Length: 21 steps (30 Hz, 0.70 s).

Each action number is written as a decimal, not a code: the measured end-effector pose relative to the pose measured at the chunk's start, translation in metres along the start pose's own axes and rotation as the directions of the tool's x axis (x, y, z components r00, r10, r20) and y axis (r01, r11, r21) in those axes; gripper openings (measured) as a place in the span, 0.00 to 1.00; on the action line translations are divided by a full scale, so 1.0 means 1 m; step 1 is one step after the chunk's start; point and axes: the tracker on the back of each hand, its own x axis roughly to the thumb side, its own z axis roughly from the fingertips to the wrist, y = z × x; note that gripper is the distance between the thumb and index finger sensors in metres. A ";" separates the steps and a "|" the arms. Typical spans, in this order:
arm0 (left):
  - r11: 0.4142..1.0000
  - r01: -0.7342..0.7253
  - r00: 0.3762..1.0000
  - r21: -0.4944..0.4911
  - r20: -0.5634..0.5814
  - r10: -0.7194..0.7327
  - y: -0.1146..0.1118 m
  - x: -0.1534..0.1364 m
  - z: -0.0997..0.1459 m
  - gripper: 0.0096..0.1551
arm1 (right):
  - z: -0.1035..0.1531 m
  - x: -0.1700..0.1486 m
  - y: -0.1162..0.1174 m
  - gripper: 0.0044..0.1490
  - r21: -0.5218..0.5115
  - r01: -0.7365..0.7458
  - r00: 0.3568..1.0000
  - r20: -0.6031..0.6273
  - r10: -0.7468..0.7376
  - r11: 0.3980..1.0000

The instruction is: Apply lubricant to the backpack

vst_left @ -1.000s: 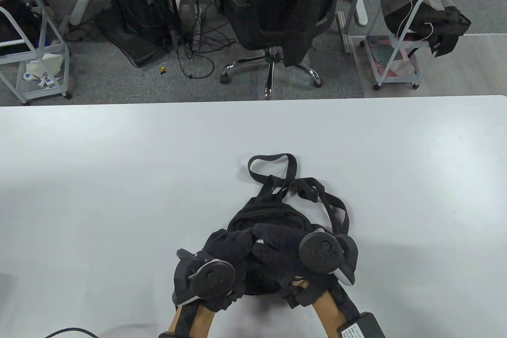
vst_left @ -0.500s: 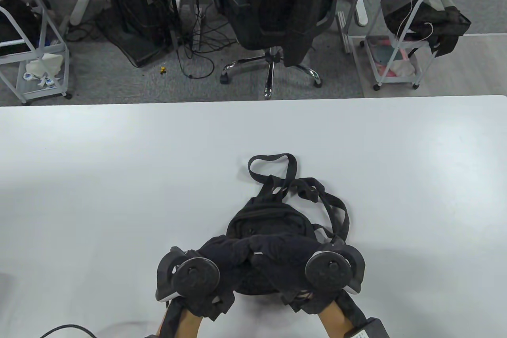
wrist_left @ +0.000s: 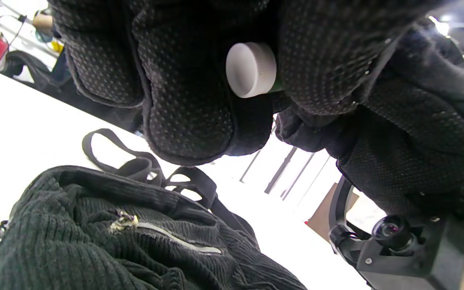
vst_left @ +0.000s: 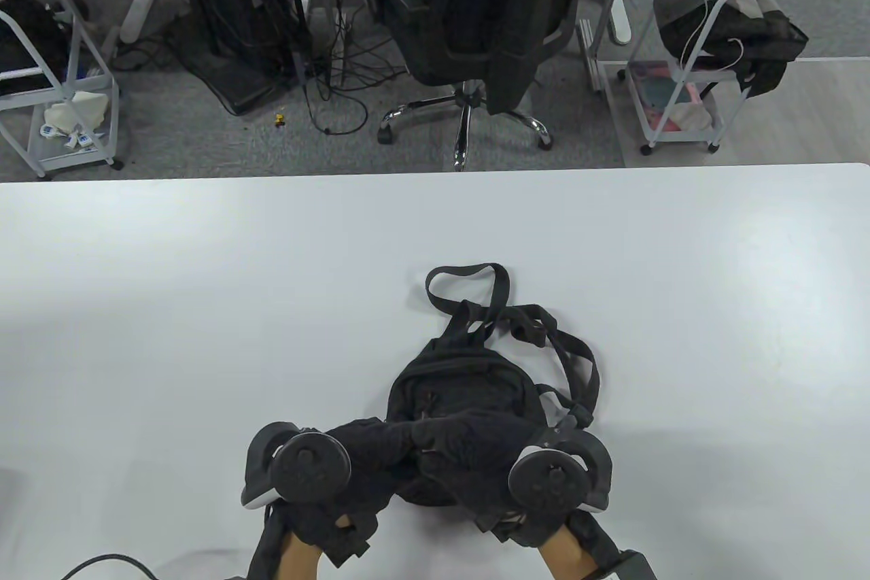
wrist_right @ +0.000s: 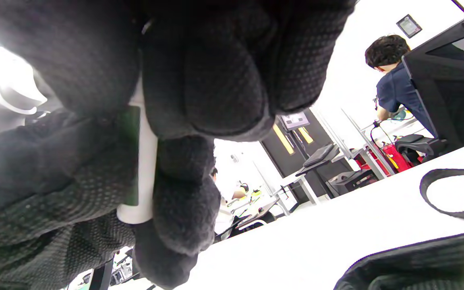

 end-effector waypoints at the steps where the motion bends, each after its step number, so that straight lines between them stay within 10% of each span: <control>1: 1.000 0.000 1.000 0.010 0.001 0.000 0.000 -0.001 0.001 0.31 | -0.001 0.000 0.001 0.26 0.003 0.008 1.000 -0.001 -0.008 1.000; 8: 1.000 -0.018 0.990 0.016 -0.139 0.020 0.003 -0.028 0.006 0.31 | 0.006 -0.024 -0.041 0.27 -0.098 0.094 0.994 -0.052 -0.100 0.991; 21: 0.984 -0.019 0.986 0.178 -0.157 0.047 0.008 -0.037 0.017 0.31 | 0.033 -0.048 -0.079 0.26 -0.079 -0.369 0.914 -0.212 0.346 0.926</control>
